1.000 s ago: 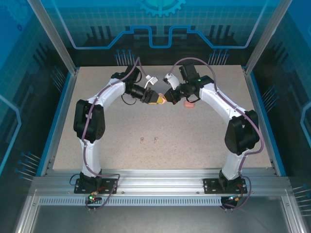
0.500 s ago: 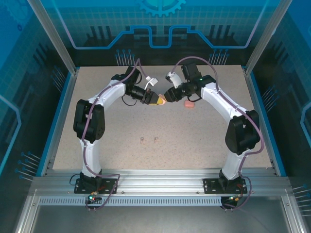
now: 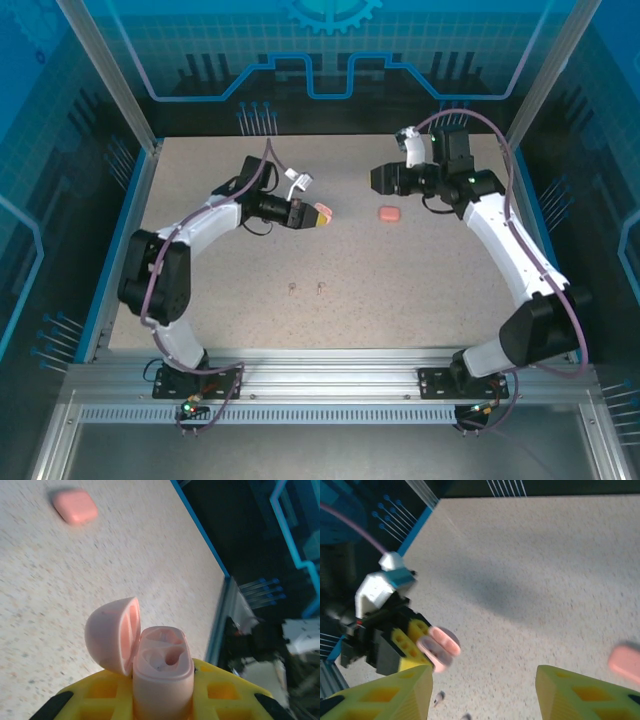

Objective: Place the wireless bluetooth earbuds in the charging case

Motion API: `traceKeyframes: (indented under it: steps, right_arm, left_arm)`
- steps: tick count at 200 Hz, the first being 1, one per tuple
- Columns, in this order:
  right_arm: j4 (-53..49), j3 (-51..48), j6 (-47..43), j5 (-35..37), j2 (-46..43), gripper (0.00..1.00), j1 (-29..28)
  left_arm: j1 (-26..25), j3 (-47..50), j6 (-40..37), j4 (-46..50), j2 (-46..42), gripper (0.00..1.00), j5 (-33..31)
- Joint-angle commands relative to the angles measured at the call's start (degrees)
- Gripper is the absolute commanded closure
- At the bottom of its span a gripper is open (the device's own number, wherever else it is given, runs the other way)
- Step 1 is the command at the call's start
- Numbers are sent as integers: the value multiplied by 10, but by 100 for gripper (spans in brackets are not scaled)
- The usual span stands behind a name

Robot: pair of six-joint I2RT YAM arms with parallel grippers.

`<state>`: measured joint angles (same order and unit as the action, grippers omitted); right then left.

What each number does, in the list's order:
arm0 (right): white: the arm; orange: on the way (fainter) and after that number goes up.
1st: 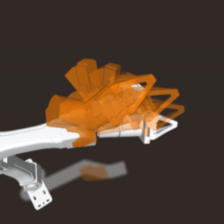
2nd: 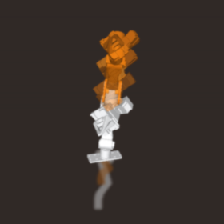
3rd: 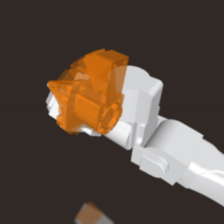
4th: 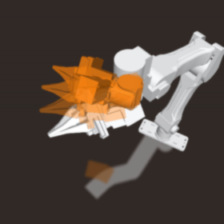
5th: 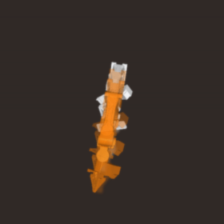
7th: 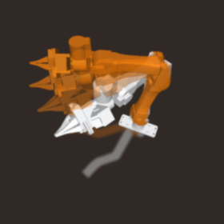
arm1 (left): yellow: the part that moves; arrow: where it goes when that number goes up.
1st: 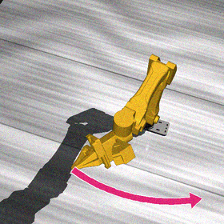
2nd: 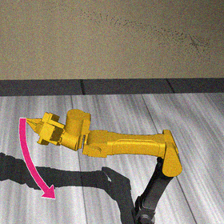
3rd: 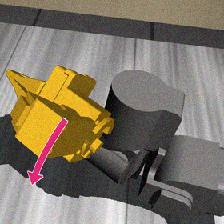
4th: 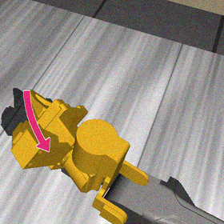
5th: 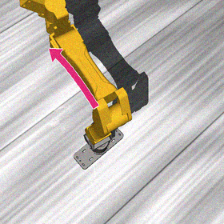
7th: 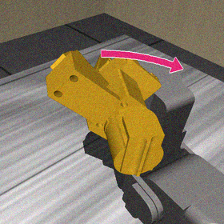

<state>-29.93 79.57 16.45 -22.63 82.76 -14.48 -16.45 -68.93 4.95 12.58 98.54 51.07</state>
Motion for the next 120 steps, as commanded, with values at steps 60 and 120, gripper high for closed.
traceKeyframes:
  steps: [60, 120]
  right_arm:
    - [-37, -168, 164, 174, -48, 42, -115]
    - [-70, -213, 299, 252, -26, 42, -168]
  left_arm:
    - [-13, 259, 76, -489, -215, 100, -251]
    - [-45, 331, -13, -584, -306, 100, -387]
